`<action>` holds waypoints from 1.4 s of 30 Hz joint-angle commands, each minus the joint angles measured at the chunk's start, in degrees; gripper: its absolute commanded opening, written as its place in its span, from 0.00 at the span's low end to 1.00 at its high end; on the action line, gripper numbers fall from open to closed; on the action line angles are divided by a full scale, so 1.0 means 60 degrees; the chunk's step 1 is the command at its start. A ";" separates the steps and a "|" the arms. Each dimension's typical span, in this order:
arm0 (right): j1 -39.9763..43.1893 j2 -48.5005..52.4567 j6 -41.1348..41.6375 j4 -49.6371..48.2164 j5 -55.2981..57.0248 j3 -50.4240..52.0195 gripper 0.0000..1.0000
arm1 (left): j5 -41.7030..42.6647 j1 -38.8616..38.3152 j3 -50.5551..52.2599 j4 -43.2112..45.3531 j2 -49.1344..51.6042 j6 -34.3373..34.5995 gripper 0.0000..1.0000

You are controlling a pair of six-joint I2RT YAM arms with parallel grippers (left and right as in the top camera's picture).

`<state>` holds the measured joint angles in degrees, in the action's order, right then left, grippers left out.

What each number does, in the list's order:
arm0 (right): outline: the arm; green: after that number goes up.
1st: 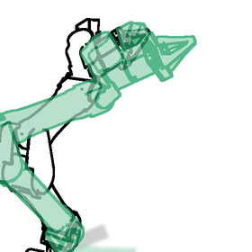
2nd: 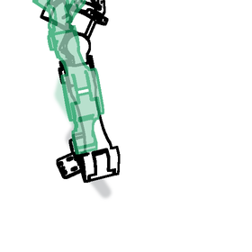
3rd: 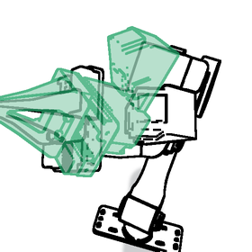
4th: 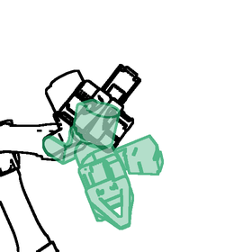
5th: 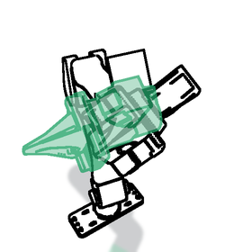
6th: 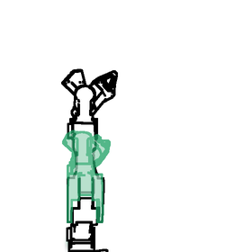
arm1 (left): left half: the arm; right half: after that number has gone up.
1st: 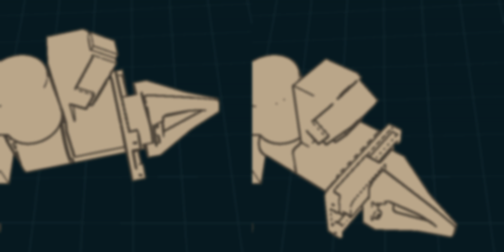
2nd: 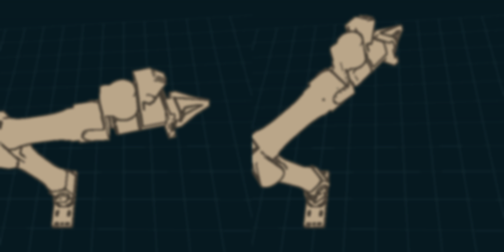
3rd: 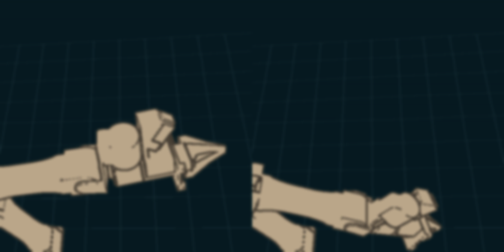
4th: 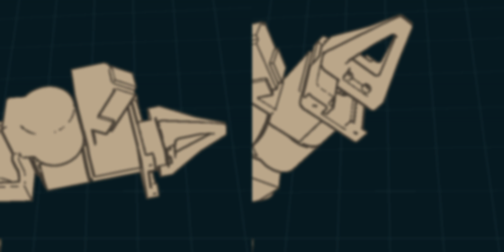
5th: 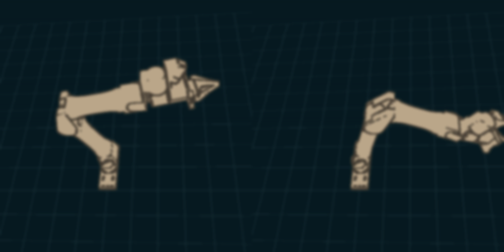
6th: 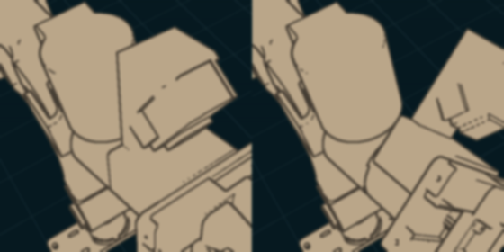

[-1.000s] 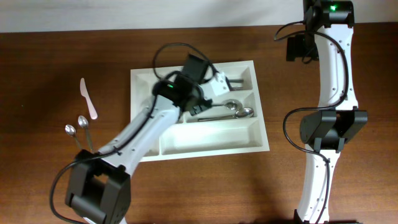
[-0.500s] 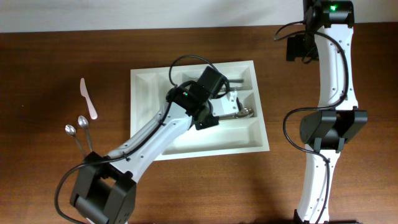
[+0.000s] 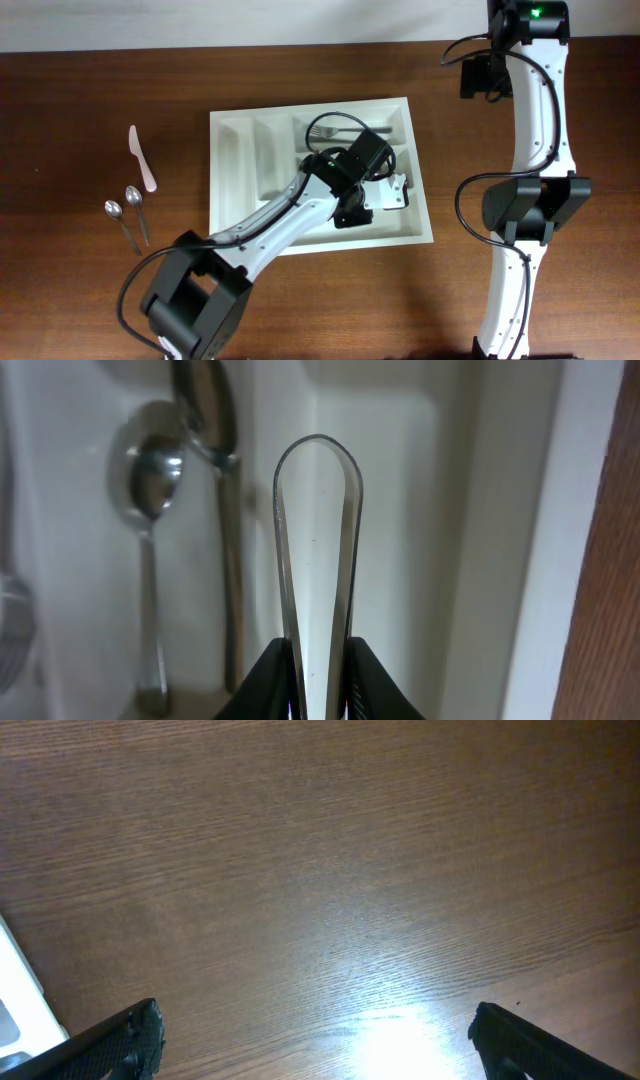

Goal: Pack container
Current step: 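Carry the tongs into the tray's bottom compartment and release, then move the left gripper back over the pink plastic knife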

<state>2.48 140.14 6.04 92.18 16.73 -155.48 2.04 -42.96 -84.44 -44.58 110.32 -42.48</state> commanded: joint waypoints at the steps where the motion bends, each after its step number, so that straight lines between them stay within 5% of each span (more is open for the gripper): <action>1: -0.0025 -0.0259 0.0113 -0.0004 0.0222 -0.0160 0.99 | 0.0423 -0.0004 -0.0109 0.0000 0.0120 -0.0153 0.02; 11: -0.0025 -0.0259 0.0113 -0.0004 0.0219 -0.0160 0.99 | 0.0718 -0.0004 -0.0095 -0.0007 0.0648 -0.0149 0.03; 14: -0.0025 -0.0259 0.0113 -0.0004 0.0219 -0.0160 0.99 | 0.0732 -0.0004 -0.0095 -0.0004 0.0648 -0.0153 0.52; 16: -0.0025 -0.0259 0.0113 -0.0004 0.0219 -0.0160 0.99 | 0.0699 -0.0004 -0.0095 0.0000 0.0648 -0.0153 0.96; 17: -0.0025 -0.0259 0.0113 -0.0004 0.0219 -0.0160 0.99 | 0.0692 -0.0004 -0.0095 0.0000 0.0648 -0.0153 1.00; 23: -0.0025 -0.0259 0.0113 -0.0004 0.0219 -0.0160 0.99 | 0.0568 0.0124 -0.0215 0.0102 0.0645 -0.0106 1.00; 30: -0.0025 -0.0259 0.0113 -0.0004 0.0219 -0.0160 0.99 | -0.0667 0.0951 -0.1344 0.0317 0.0637 0.1461 0.99; 42: -0.0025 -0.0259 0.0113 -0.0004 0.0222 -0.0160 0.99 | -0.0663 0.4670 -0.3140 0.0291 0.0634 0.5785 0.99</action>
<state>2.48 140.14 6.04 92.18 16.73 -155.48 -1.13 -20.01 -102.39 -42.46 113.95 -18.65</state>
